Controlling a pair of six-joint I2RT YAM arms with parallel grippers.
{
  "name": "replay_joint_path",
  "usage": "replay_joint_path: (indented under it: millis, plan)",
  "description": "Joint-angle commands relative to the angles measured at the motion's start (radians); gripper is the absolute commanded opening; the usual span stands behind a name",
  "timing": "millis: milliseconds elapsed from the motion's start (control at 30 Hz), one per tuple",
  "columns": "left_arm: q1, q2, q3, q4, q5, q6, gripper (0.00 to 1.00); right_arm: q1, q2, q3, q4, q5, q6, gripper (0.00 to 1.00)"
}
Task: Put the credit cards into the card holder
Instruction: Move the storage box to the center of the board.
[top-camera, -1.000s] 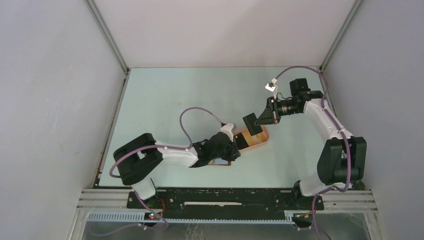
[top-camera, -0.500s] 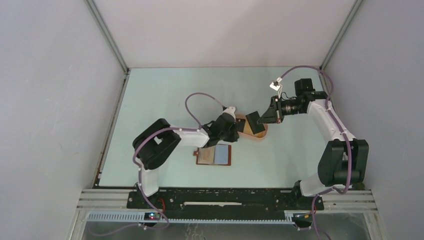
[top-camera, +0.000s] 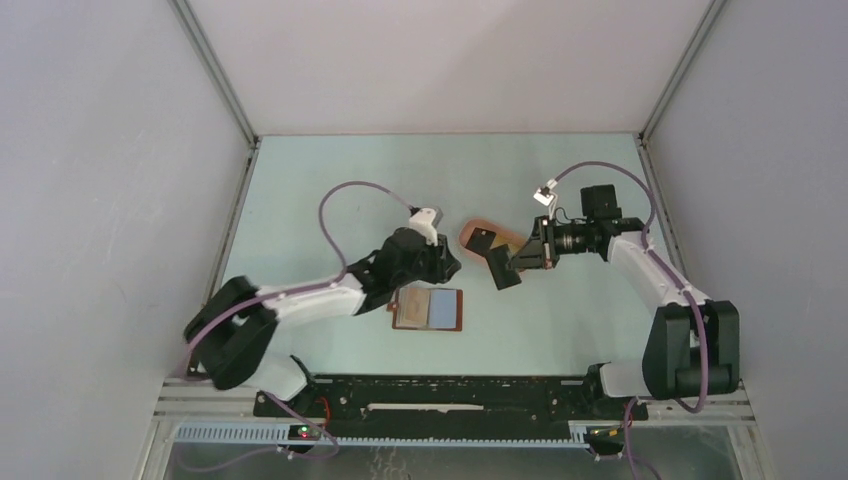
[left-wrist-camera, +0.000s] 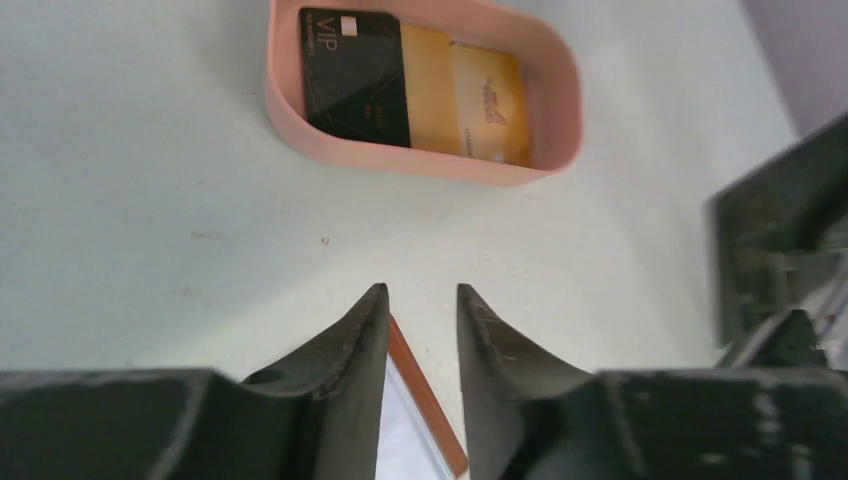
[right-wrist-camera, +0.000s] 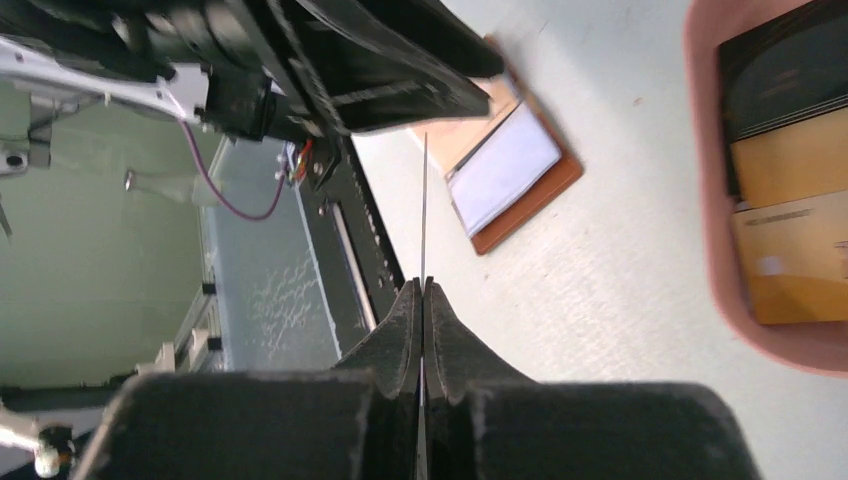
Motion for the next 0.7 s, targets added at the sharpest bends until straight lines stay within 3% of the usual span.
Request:
replay_joint_path:
  millis: [0,100,200,367,467,667]
  plan:
    - [-0.005,-0.242,-0.197,0.073,-0.036,0.040,0.42,0.088,-0.123,-0.130,0.338,0.003,0.234,0.00]
    - [-0.007,-0.404,-0.320,0.079,-0.060,0.031,0.49,0.158,-0.149,-0.215,0.473,0.000,0.283,0.08]
    - [-0.007,-0.529,-0.423,0.077,-0.078,0.012,0.52,0.230,-0.113,-0.238,0.517,0.000,0.280,0.00]
    - [-0.005,-0.710,-0.564,0.084,-0.099,-0.048,0.54,0.323,-0.008,-0.241,0.565,0.019,0.299,0.00]
    - [-0.005,-0.801,-0.619,0.076,-0.113,-0.073,0.55,0.373,0.049,-0.263,0.699,0.035,0.393,0.00]
    - [-0.004,-0.894,-0.696,0.056,-0.156,-0.103,0.56,0.451,0.189,-0.261,0.833,0.024,0.517,0.00]
